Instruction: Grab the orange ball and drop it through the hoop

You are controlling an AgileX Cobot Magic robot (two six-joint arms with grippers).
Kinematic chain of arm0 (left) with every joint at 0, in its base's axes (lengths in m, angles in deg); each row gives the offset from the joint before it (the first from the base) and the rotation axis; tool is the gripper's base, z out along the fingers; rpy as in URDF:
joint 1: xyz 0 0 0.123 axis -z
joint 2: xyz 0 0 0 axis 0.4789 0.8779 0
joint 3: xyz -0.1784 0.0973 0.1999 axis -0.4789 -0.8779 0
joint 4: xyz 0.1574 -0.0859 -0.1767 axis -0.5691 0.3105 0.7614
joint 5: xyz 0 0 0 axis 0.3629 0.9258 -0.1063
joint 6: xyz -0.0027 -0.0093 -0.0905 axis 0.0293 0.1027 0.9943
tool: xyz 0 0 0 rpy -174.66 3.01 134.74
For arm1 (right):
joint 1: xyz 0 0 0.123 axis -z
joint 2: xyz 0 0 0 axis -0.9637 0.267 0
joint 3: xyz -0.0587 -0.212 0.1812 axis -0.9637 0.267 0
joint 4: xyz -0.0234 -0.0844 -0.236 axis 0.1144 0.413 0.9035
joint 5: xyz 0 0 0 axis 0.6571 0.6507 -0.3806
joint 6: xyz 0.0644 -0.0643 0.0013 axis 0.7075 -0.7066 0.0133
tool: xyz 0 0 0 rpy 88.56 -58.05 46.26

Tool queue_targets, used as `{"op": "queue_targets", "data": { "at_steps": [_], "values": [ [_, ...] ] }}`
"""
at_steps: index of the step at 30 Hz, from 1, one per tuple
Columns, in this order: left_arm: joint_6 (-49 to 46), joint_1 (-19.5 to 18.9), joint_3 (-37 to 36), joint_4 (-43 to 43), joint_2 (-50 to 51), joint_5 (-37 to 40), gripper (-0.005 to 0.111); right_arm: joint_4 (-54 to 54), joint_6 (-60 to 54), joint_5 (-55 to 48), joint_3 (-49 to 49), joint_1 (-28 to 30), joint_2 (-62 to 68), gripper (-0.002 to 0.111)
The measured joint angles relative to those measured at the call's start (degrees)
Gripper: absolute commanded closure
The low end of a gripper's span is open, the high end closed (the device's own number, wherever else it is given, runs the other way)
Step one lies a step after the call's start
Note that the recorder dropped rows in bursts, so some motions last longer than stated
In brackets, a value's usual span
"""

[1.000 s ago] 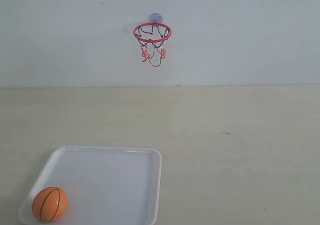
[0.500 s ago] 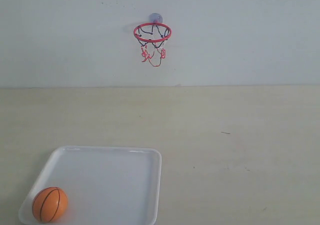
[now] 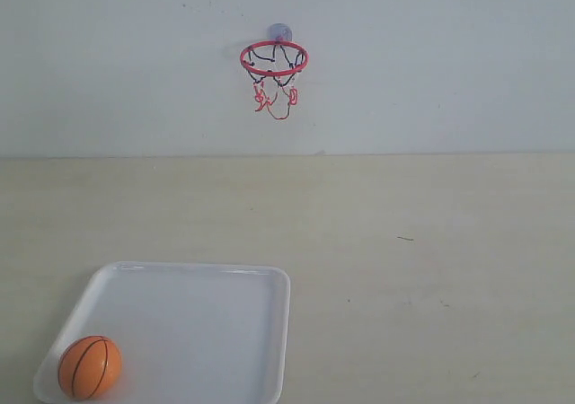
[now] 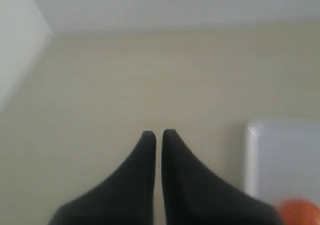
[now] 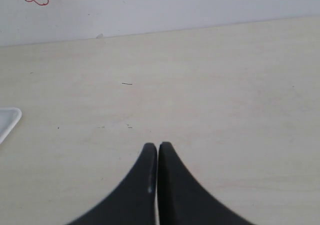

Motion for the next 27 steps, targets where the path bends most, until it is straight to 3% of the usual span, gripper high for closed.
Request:
{"op": "queue_targets", "data": {
  "at_steps": [3,9,12,17,19,22,24,27],
  "values": [
    [-10.0,0.1,2.8,18.5,6.2,12.0,0.103,0.0,0.0,0.0,0.0,0.0,0.0,0.109],
    [-13.3,0.2,16.7,28.0,23.5,32.6,0.103,0.0,0.0,0.0,0.0,0.0,0.0,0.109],
    [-15.4,0.2,21.9,32.9,32.7,34.8,0.103,0.0,0.0,0.0,0.0,0.0,0.0,0.109],
    [-32.5,1.1,22.5,50.0,45.6,35.7,0.103,0.0,0.0,0.0,0.0,0.0,0.0,0.109],
    [-37.9,4.6,22.5,51.1,46.2,35.6,0.103,0.0,0.0,0.0,0.0,0.0,0.0,0.109],
    [-39.0,13.6,20.0,47.5,43.7,35.5,0.103,0.0,0.0,0.0,0.0,0.0,0.0,0.109],
    [-34.2,19.3,15.8,42.3,40.2,35.2,0.103,0.0,0.0,0.0,0.0,0.0,0.0,0.109],
    [-26.6,23.2,10.3,34.4,35.6,32.1,0.103,0.0,0.0,0.0,0.0,0.0,0.0,0.109]
  ]
}}
